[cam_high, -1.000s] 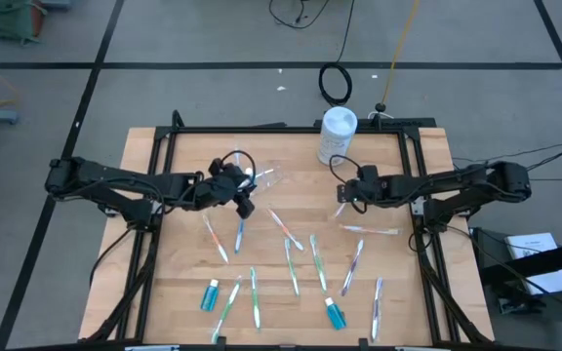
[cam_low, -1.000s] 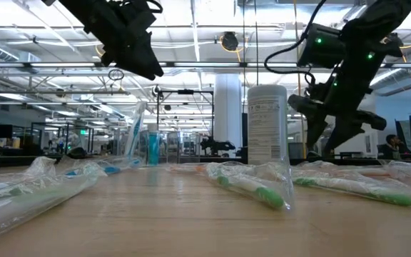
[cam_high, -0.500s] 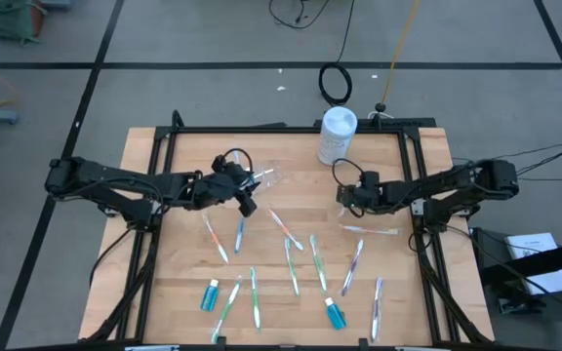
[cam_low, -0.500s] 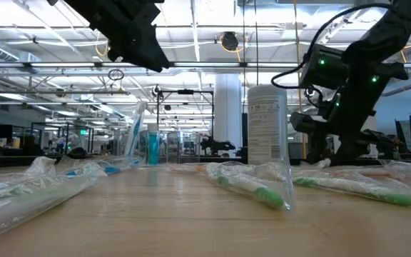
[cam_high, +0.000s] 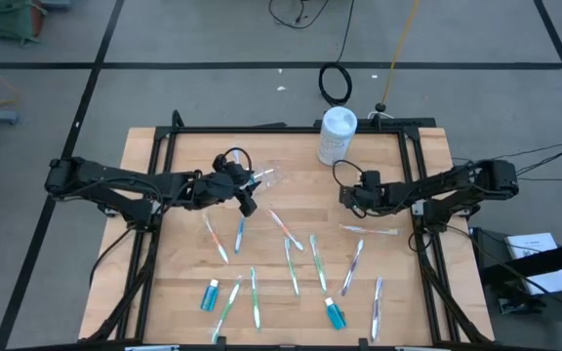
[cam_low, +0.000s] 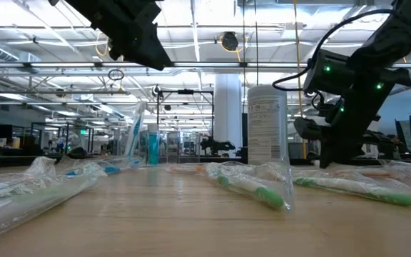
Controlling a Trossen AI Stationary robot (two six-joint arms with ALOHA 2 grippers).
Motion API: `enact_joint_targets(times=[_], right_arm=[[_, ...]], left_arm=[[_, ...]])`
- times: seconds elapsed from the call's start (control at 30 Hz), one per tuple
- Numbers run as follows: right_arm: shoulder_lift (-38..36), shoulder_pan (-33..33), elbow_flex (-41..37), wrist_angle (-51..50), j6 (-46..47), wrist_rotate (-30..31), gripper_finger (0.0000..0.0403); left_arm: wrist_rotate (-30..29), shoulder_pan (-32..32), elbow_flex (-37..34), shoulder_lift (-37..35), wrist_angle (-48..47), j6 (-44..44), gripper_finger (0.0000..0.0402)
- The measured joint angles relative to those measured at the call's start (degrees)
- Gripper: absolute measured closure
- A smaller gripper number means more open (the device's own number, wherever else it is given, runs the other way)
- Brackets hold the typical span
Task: Pick & Place toothbrushing station
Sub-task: Put the orange toothbrush into the transparent organizer
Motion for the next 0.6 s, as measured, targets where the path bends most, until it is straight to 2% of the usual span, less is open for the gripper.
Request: enact_joint_targets(times=[0.13, 0.27, 0.4, 0.6], right_arm=[[-0.08, 1.92, -0.07, 5.82, -5.85, -1.92, 0.0388], [-0.08, 4.01, -0.07, 16.71, -15.09, -4.41, 0.0372], [-0.09, 5.49, -0.07, 33.66, -26.16, -4.47, 0.0377], [-0.16, 6.30, 0.00, 62.95, -48.69, -4.36, 0.0388]], left_arm=[[0.00, 0.01, 0.00, 0.00, -0.02, 0.00, 0.0224], [0.02, 0.01, 0.00, 0.00, -0.02, -0.01, 0.0224], [0.02, 0.00, 0.00, 0.00, -0.04, -0.03, 0.0224], [0.04, 0.01, 0.00, 0.00, -0.04, -0.04, 0.0224]])
